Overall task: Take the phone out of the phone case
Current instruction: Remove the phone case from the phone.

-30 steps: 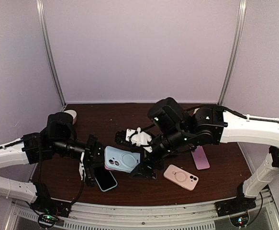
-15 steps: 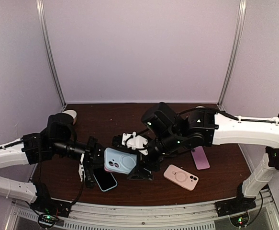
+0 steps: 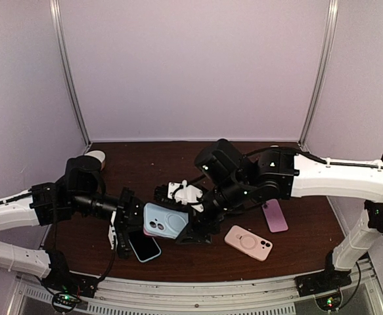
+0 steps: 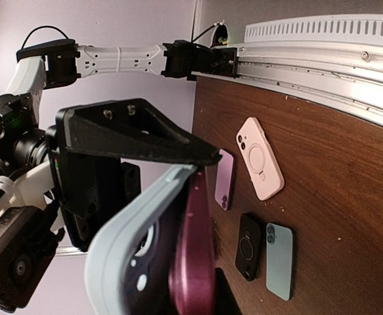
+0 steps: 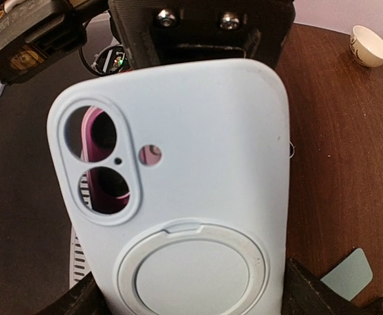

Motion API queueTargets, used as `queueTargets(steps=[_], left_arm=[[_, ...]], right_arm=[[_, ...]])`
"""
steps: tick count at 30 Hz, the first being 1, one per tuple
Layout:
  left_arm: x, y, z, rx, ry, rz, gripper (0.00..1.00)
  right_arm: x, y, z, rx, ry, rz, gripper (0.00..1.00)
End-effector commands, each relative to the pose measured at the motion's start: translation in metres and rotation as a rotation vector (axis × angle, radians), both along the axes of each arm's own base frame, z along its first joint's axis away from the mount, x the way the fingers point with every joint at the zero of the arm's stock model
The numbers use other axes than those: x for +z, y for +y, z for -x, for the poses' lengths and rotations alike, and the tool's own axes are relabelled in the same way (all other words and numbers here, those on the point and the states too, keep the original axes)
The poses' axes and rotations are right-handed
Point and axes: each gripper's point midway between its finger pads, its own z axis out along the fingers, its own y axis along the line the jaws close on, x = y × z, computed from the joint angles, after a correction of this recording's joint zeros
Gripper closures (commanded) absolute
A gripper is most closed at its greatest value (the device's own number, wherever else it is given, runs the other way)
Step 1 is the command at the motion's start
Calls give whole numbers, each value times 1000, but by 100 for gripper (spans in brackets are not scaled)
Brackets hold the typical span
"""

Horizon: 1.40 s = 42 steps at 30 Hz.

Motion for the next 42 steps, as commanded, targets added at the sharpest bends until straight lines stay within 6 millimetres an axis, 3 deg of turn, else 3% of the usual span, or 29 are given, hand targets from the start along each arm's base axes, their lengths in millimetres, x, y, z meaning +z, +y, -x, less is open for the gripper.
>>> queueTargets(steps=[1,9,17,24,29,36,42], left_arm=[[18,-3,-7,20,-118,71,100],[20,-2,-15,60,-195,101,100],[27,-2,-17,74,-250,141,100],[32,-1,-16,71,-262,165,100],[34,-1,-14,70,-263,169,100],[37,0,-14,72,-265,179,100],[41,0,-13,70,-263,195,100]], right_arm=[[20,6,4,15,57,-73,20],[27,2,4,16,124,-118,23],[18,1,-4,-17,149,-97,24],[-2,-1,-36,-161,125,-46,24],[-14,-1,-46,-207,141,-17,24],[-18,-5,-58,-268,111,-6,23],[-24,-16,-90,-434,67,7,22]])
